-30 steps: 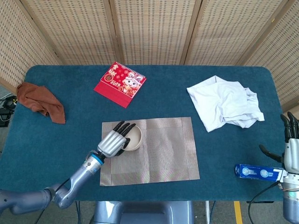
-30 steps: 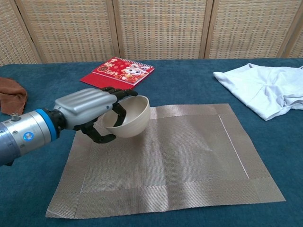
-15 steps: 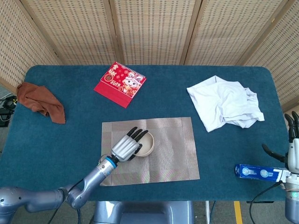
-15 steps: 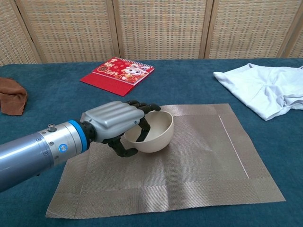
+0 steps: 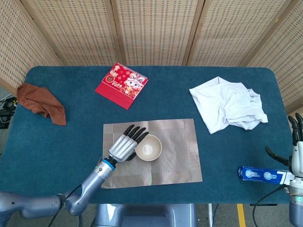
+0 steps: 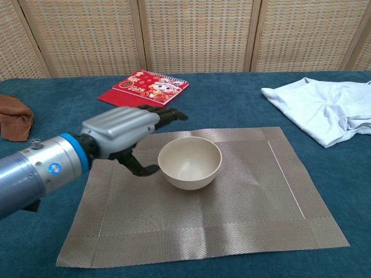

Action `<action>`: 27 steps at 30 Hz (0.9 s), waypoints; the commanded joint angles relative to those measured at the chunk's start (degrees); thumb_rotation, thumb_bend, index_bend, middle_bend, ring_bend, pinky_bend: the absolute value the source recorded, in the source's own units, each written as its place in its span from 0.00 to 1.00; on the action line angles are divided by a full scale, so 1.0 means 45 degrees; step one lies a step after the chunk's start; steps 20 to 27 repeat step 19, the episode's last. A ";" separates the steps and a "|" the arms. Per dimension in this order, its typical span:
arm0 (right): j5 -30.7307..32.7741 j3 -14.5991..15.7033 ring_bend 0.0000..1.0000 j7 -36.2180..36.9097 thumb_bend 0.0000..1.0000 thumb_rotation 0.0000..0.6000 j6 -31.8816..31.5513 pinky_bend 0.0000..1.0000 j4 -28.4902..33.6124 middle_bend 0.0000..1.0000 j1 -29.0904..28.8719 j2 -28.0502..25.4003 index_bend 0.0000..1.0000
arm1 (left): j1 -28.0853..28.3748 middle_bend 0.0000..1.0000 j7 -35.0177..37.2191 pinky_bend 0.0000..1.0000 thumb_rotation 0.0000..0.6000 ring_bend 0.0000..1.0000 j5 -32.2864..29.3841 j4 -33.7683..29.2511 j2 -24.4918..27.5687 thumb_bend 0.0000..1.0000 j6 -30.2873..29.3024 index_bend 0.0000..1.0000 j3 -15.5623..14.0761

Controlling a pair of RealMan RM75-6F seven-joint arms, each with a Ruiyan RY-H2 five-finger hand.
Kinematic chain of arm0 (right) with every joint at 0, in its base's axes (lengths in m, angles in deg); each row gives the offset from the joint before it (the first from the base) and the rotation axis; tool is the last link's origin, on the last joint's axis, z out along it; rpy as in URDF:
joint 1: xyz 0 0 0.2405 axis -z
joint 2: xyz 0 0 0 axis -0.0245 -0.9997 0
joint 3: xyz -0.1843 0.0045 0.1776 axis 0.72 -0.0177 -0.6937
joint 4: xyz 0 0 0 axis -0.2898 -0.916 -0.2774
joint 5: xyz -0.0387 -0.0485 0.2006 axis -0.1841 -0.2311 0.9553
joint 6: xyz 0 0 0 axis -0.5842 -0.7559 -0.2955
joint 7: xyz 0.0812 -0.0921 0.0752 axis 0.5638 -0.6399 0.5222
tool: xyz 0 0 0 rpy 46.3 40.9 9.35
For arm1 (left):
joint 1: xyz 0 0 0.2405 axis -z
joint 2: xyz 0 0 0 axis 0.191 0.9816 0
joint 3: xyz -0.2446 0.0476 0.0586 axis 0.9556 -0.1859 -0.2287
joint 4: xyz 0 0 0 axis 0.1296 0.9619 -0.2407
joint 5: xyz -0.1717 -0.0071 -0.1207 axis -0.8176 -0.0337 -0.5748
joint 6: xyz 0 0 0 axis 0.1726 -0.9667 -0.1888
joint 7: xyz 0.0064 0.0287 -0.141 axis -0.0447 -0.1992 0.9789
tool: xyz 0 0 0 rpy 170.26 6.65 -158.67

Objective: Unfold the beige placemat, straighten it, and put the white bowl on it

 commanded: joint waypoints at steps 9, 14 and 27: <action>0.0003 0.0584 0.00 -0.1474 0.29 1.00 0.0768 0.00 0.1355 0.00 0.0046 -0.0682 0.10 | -0.2977 0.00 -0.0999 0.00 1.00 0.00 -0.0646 -0.3156 0.4293 0.30 -0.3346 0.03 -0.1200; -0.0345 0.0819 0.00 -0.2148 0.29 1.00 0.0752 0.00 0.1533 0.00 0.0019 -0.0734 0.09 | -0.4051 0.00 -0.0627 0.00 1.00 0.00 -0.0273 -0.3327 0.5227 0.26 -0.4617 0.02 -0.1662; -0.0480 0.1295 0.00 -0.3530 0.29 1.00 0.1252 0.00 0.2094 0.00 -0.0017 -0.1100 0.09 | -0.5570 0.00 0.0207 0.00 1.00 0.00 0.0411 -0.3436 0.6131 0.25 -0.6259 0.01 -0.2392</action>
